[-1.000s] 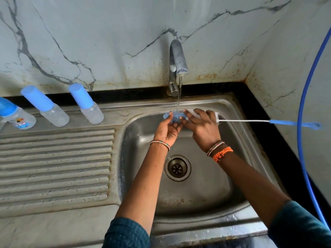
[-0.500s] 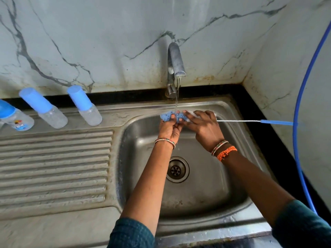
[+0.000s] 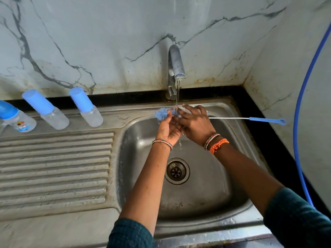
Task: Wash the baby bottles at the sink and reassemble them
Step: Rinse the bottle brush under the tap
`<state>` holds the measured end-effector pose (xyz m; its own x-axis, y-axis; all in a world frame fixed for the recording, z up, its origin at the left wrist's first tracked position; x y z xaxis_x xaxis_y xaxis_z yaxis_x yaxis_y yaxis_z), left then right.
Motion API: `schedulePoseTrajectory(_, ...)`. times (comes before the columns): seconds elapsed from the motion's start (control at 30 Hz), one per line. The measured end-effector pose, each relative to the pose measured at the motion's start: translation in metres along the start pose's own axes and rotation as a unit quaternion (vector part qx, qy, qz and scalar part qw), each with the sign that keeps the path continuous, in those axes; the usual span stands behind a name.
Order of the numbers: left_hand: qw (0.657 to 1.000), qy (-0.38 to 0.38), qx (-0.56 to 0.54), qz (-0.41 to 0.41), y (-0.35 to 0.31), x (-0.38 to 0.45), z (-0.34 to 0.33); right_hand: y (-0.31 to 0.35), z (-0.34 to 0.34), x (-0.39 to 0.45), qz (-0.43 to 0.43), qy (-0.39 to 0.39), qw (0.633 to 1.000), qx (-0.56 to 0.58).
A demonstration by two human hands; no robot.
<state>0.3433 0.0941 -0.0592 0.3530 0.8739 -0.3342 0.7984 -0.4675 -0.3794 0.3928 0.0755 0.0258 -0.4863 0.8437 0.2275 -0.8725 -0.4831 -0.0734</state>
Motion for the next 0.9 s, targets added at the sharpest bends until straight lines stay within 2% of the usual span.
schedulePoseTrajectory(0.1,0.999,-0.034,-0.012,-0.027,-0.005,0.003,0.006,-0.007,0.01,-0.007,0.0,-0.022,1.0,0.013)
schedulePoseTrajectory(0.2,0.996,-0.068,-0.03,-0.05,-0.016,0.008,0.019,-0.021,0.014,-0.02,-0.049,-0.058,0.996,0.048)
schedulePoseTrajectory(0.4,0.997,-0.077,-0.018,-0.019,-0.003,0.008,0.022,-0.055,-0.011,-0.033,-0.149,0.014,0.988,0.025)
schedulePoseTrajectory(0.5,0.996,-0.083,-0.031,-0.025,-0.003,0.005,0.026,-0.056,-0.009,-0.031,-0.147,0.008,0.989,0.033)
schedulePoseTrajectory(0.6,0.999,-0.036,-0.03,-0.026,-0.004,0.001,0.019,-0.052,-0.003,-0.027,-0.137,-0.012,0.989,0.06)
schedulePoseTrajectory(0.73,1.0,0.001,0.002,0.014,0.009,0.001,0.005,-0.053,-0.003,-0.03,-0.145,-0.014,0.987,0.073)
schedulePoseTrajectory(0.9,0.998,-0.046,0.032,0.001,0.017,0.006,0.003,-0.064,0.001,-0.04,-0.155,-0.019,0.985,0.072)
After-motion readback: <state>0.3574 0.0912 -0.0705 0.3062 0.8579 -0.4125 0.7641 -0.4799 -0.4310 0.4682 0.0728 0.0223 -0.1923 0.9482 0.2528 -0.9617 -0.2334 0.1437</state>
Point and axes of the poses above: each hand's wrist, its own x-axis towards the middle knuckle, its own z-axis out of the back of the hand, y = z × x, the point moved 9 cm from there along x, towards the middle knuckle, and after that the axes turned 6 degrees about y, right-handed, at the moved point
